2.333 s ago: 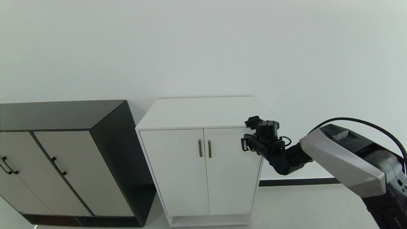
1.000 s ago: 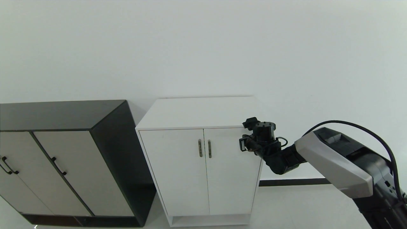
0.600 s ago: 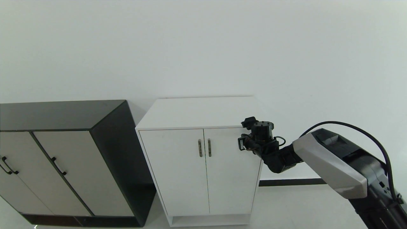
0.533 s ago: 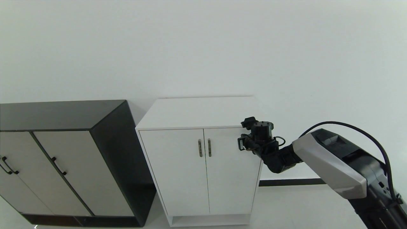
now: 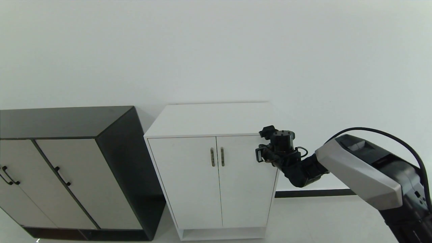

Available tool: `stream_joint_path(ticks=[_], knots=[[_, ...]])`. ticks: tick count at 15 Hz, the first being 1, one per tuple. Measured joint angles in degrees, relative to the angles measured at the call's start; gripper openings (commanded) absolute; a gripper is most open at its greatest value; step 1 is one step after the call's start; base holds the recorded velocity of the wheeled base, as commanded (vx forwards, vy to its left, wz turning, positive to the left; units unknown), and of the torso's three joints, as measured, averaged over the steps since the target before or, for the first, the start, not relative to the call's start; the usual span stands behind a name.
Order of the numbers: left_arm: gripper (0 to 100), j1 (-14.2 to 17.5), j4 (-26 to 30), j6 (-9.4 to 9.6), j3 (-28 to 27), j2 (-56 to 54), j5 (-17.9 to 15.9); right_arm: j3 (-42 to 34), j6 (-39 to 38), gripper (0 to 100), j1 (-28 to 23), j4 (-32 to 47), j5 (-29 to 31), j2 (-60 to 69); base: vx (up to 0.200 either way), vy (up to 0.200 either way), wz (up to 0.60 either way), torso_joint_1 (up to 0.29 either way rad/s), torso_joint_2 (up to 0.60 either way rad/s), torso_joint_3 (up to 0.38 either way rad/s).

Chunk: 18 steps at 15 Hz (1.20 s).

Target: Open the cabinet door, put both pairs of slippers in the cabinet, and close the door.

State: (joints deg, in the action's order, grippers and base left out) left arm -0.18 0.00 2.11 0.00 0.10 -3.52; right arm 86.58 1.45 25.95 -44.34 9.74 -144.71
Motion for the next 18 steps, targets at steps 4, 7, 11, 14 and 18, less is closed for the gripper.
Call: stream_joint_path(ticks=[4, 7, 11, 14, 18], knots=[[0, 0.0, 0.0, 0.0, 0.0, 0.0, 0.0, -10.95, 0.0, 0, 0.22, -4.35, 0.0, 5.52, 0.0, 0.0, 0.0, 0.0, 0.0, 0.0], [0, 0.0, 0.0, 0.0, 0.0, 0.0, 0.02, -23.69, 0.0, 0, -0.05, -10.95, -0.02, 10.95, 0.0, 0.0, 0.0, 0.0, 0.0, 0.0], [0, 0.0, 0.0, 0.0, 0.0, 0.0, 0.0, -44.22, 0.07, 0, -2.41, -19.76, -0.06, 20.6, 0.0, 0.0, 0.0, 0.0, 0.0, 0.0], [0, 0.0, 0.0, 0.0, 0.0, 0.0, 0.0, -57.67, 0.18, 0, -5.86, -22.99, -0.13, 29.06, 0.0, 0.0, 0.0, 0.0, 0.0, 0.0], [0, 0.0, 0.0, 0.0, 0.0, 0.0, 0.0, -71.14, 0.21, 0, -9.07, -23.65, -0.17, 39.62, 0.0, 0.0, 0.0, 0.0, 0.0, 0.0]])
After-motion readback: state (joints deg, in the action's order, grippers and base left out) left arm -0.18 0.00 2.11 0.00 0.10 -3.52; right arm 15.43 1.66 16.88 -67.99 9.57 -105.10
